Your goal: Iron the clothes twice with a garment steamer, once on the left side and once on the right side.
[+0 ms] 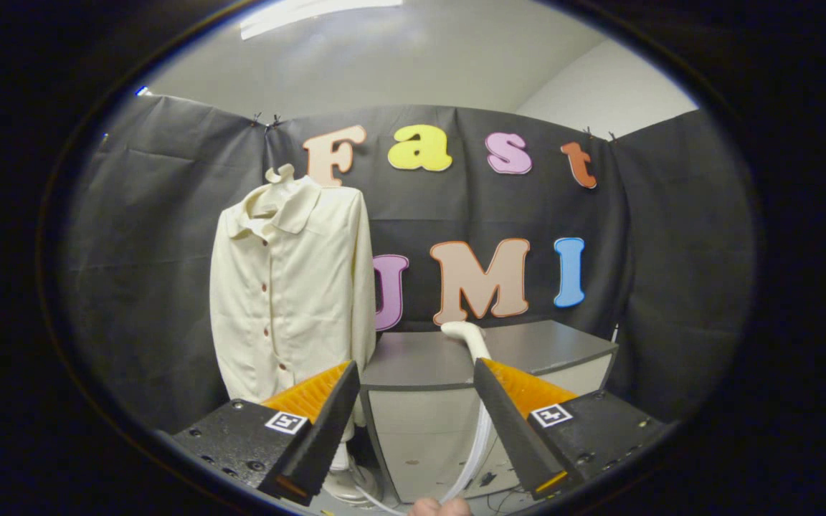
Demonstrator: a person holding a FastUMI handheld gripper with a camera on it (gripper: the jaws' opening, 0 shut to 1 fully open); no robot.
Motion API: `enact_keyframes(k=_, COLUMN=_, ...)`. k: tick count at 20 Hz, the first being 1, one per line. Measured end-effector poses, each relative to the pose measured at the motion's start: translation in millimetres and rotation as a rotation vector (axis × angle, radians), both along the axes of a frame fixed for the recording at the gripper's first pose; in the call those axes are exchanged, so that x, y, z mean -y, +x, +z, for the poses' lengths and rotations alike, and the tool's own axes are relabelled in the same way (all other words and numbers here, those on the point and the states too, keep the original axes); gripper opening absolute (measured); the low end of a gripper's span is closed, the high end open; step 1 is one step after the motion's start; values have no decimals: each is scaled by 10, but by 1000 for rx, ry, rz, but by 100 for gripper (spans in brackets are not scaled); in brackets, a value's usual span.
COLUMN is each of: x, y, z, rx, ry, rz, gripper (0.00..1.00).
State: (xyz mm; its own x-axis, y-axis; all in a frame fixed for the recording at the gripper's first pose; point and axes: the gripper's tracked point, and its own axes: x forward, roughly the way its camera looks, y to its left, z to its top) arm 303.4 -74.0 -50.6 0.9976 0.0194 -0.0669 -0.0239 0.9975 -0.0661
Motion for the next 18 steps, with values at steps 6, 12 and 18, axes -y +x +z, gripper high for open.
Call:
enact_keyframes(k=6, x=400, y=662, z=-307, rx=-64, ry=-7, rz=-5, gripper=97)
enact_keyframes(k=12, x=788, y=1375, z=-524, rx=-121, ry=-7, rz=-49, gripper=98)
enact_keyframes(k=18, x=990, y=1944, z=-792, rx=-182, ry=-12, rz=-71, gripper=96)
